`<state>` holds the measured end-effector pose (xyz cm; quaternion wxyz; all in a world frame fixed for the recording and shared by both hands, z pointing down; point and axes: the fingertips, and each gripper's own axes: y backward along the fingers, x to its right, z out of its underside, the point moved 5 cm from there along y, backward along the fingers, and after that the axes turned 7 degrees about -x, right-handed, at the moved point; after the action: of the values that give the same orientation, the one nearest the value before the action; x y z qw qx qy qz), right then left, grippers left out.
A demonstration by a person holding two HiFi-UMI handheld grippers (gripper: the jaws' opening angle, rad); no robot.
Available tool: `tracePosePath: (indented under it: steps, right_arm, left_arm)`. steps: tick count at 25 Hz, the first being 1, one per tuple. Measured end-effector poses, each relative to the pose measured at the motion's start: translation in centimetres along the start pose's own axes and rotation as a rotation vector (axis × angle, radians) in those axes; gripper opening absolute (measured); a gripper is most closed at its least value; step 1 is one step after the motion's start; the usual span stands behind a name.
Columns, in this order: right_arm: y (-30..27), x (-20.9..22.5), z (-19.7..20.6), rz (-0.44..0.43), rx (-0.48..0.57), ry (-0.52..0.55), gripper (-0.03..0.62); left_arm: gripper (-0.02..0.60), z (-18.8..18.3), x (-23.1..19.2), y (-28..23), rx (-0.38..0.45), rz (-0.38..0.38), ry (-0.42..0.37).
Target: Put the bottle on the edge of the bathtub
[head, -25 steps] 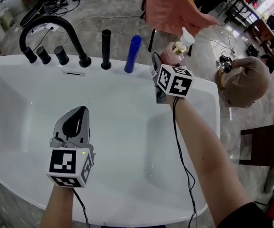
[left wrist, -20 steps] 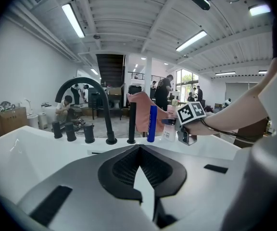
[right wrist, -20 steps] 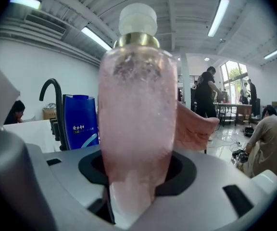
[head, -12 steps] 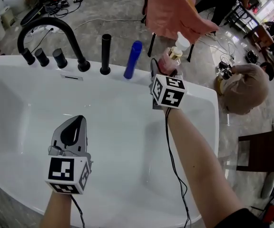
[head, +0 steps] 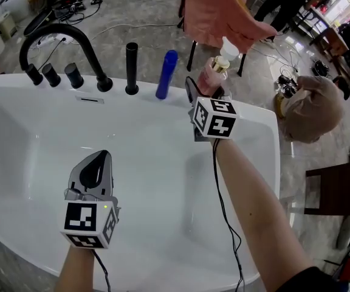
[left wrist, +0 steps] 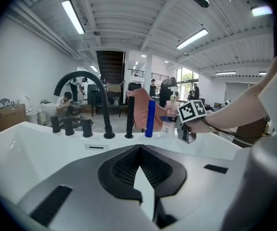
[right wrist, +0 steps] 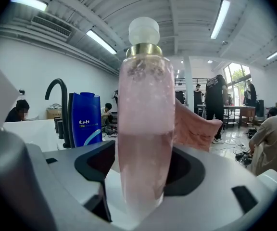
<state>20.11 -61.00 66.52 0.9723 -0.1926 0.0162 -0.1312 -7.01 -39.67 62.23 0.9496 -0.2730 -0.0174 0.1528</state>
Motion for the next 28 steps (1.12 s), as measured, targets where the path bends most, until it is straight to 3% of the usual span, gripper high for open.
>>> tracePosePath:
  steps: [9,20,28]
  right_arm:
    - [4.1,-0.5,-0.3,0.018,-0.053,-0.046,0.311]
    - [15.7,-4.3,-7.0,-0.002,-0.057,-0.048,0.311]
    - [25.8,-6.7,-11.6,0.003,-0.028,-0.139,0.310]
  left_arm:
    - [0.015,-0.8,0.3,2.5,-0.011,0.028,0.013]
    - [0.015,-7.3,2.4,8.9,0.048,0.157,-0.002]
    - [0.015,-12.1,3.6,14.0,0.107,0.233,0.010]
